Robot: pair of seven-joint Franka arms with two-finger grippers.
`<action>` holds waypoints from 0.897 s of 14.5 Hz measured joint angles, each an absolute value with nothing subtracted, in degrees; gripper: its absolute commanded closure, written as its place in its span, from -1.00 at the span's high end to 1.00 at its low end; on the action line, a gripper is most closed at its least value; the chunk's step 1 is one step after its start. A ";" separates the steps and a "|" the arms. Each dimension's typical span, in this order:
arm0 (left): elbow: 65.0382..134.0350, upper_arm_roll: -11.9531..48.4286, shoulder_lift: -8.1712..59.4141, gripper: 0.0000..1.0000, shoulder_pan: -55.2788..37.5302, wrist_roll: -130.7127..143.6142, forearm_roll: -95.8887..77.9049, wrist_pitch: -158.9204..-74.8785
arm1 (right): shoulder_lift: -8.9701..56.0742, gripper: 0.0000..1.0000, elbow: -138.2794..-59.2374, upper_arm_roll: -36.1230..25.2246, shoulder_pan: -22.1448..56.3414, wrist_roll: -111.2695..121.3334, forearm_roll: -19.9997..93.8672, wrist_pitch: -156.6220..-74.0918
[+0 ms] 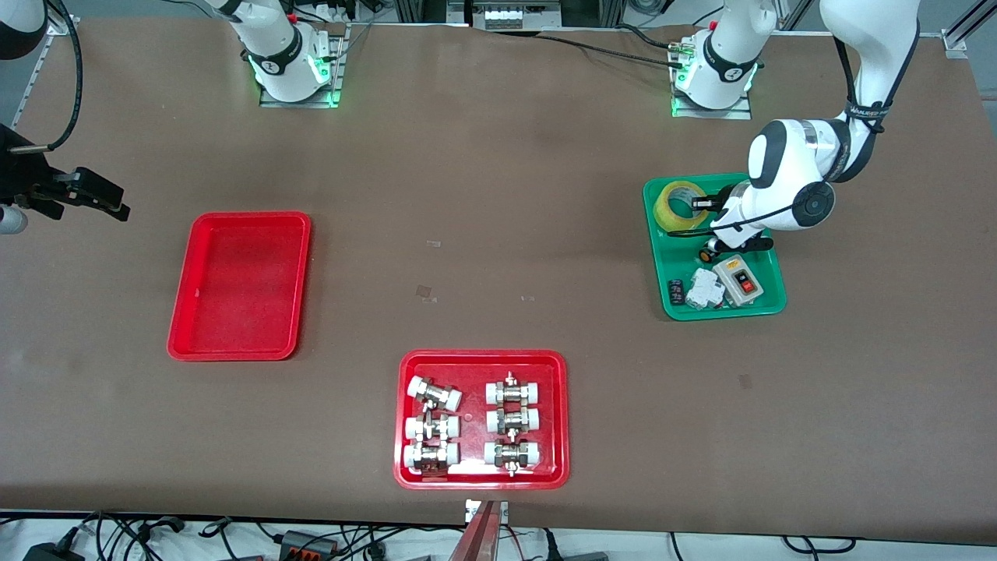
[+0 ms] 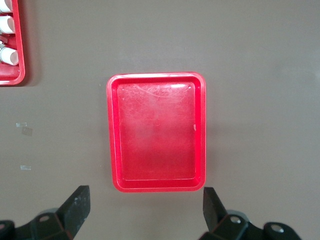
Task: Left arm passes tape to right arm into tray
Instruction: 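Lower the left gripper and grasp the yellow tape roll, then lift the tape with the left gripper while the right gripper reaches toward it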
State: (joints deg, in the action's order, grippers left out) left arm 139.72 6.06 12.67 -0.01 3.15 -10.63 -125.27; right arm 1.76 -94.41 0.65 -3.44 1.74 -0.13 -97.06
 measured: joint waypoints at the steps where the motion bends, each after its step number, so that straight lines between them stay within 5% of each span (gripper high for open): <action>1: 139.71 6.18 12.67 -0.96 -0.02 3.15 -10.63 -125.28 | 1.76 1.00 -94.41 0.65 -3.44 1.74 -0.13 -97.06; 5: 136.07 6.30 12.59 -0.96 -0.02 3.10 -10.63 -120.23 | 1.77 1.00 -94.42 0.65 -3.44 1.74 -0.13 -97.06; 13: 112.15 8.37 11.79 -0.99 -0.16 5.17 -14.08 -94.31 | 2.33 1.00 -94.56 0.90 -2.36 1.78 0.37 -96.97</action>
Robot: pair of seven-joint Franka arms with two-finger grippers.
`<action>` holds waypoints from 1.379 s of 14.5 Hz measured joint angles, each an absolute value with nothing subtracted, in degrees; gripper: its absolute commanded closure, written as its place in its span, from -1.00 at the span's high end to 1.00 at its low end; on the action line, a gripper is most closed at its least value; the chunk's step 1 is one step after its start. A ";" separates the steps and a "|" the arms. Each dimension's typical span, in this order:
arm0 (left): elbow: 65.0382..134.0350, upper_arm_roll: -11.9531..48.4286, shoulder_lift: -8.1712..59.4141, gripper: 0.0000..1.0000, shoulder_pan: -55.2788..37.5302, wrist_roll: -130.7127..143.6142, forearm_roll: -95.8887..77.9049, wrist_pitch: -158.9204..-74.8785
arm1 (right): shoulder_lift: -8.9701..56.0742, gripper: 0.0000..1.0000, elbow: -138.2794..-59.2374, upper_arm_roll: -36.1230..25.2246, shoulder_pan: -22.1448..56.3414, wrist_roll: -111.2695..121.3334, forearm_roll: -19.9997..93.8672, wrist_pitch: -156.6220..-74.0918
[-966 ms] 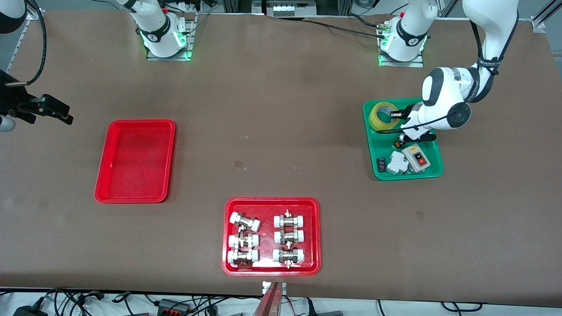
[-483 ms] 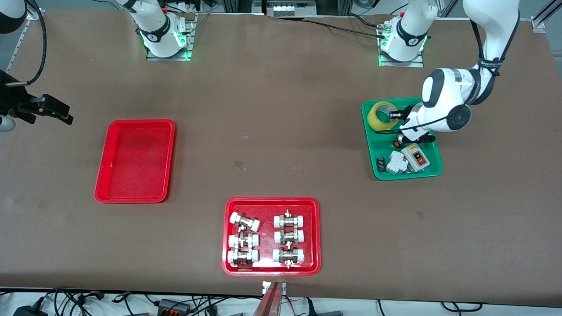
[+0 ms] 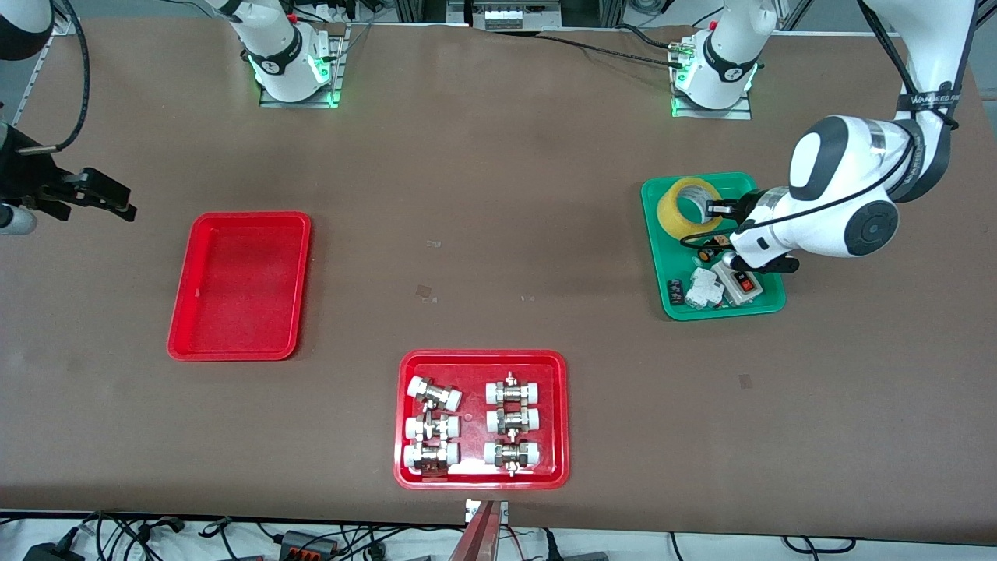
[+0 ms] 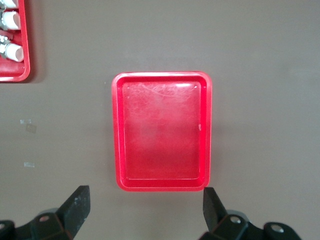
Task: Left arm passes tape to right arm into tray
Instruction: 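Lift the tape with the left gripper while the right gripper reaches toward it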
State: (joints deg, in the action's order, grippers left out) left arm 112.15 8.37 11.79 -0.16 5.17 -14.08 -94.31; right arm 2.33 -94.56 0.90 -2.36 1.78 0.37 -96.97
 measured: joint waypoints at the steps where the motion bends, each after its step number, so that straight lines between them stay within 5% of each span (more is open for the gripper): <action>1: 110.34 9.85 11.80 -0.99 -0.27 7.79 -16.78 -92.51 | 2.90 1.00 -94.61 0.98 -1.94 1.78 0.86 -96.93; 5: 100.58 16.82 11.89 -0.99 -3.31 20.58 -27.78 -87.93 | 7.00 1.00 -94.78 1.17 1.28 2.12 2.24 -94.80; 10: 91.97 18.12 12.35 -0.99 -7.52 23.57 -41.03 -89.91 | 9.41 1.00 -94.29 1.30 4.19 2.56 15.19 -94.14; 20: 90.02 17.98 14.71 -0.99 -11.73 30.70 -48.93 -98.48 | 9.40 1.00 -90.75 1.49 16.77 0.10 44.93 -101.38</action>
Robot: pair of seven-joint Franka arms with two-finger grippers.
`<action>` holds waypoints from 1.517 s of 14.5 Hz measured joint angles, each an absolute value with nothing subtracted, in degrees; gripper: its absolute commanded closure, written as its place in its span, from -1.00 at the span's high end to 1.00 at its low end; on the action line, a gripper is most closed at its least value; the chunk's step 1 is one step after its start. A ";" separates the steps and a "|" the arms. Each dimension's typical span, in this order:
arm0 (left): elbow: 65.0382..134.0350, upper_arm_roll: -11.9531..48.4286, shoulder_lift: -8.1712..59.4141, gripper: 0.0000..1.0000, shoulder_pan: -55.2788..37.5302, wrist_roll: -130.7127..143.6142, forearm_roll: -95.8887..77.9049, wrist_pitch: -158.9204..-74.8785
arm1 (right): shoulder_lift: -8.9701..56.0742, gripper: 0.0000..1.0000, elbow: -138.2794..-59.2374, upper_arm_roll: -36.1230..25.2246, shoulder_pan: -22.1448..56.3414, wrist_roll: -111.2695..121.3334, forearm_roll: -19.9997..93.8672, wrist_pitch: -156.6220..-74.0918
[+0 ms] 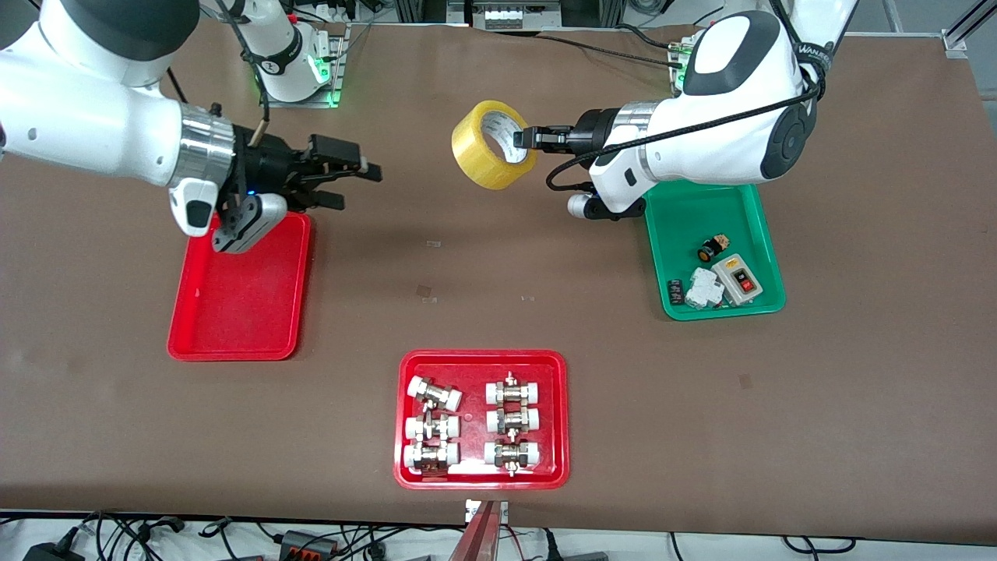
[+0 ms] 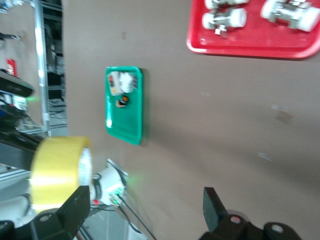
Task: Left arm passes tape to right arm into tray
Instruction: 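Lift the tape with the left gripper while the right gripper reaches toward it, then close the right gripper on the tape held by the left gripper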
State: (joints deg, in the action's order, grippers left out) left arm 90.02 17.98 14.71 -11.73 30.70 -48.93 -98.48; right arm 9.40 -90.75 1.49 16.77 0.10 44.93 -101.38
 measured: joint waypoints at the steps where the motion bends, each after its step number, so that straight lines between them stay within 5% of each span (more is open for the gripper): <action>1: 89.97 17.97 14.71 -0.99 -11.73 30.77 -48.94 -98.48 | 9.41 1.00 -90.69 1.48 17.75 -0.38 45.33 -102.40; 13: 89.81 17.84 14.71 -0.99 -11.10 30.80 -48.95 -98.51 | 9.85 1.00 -88.94 1.50 29.92 -16.36 45.53 -111.69; 22: 89.81 17.82 14.71 -0.99 -11.04 30.80 -48.95 -98.50 | 11.54 1.00 -88.91 1.34 30.79 -17.02 45.56 -112.82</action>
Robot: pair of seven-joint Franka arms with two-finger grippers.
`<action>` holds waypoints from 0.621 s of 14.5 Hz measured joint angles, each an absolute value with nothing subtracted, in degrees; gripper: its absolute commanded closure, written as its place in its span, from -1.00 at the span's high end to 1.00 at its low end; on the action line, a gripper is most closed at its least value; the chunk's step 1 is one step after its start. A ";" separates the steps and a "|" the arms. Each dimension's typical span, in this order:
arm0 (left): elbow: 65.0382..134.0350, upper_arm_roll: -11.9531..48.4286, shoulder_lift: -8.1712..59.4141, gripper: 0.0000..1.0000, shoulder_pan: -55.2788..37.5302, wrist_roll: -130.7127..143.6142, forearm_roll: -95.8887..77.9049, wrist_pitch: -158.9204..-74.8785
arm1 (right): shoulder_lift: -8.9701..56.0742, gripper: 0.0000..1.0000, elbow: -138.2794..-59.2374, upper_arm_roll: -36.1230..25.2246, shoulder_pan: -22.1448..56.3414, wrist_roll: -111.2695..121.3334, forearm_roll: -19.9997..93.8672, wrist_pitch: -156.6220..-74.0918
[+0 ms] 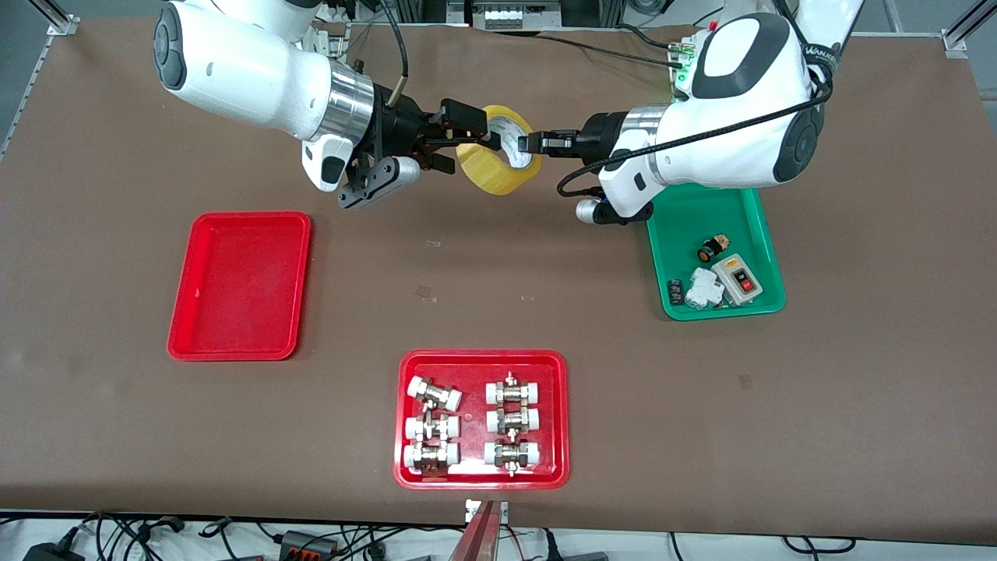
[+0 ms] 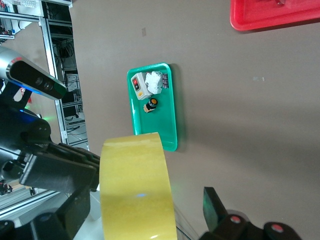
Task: Left arm passes tape to right arm into tray
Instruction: 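Close the right gripper on the tape held by the left gripper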
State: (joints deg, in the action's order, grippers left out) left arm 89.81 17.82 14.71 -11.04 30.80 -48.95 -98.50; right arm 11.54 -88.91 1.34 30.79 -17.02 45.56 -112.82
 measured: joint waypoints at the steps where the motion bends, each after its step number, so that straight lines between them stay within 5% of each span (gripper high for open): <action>1: 89.81 17.82 14.71 -0.99 -11.04 30.80 -48.95 -98.50 | 11.54 1.00 -88.89 1.31 30.79 -17.04 45.56 -112.85; 2: 89.81 17.82 14.71 -0.99 -11.04 30.80 -48.95 -98.50 | 11.54 0.99 -88.87 1.30 30.79 -17.06 45.56 -112.88; 9: 89.82 17.82 14.74 -0.99 -11.02 30.81 -48.95 -98.45 | 11.55 -0.07 -88.83 1.27 30.79 -17.13 45.83 -112.88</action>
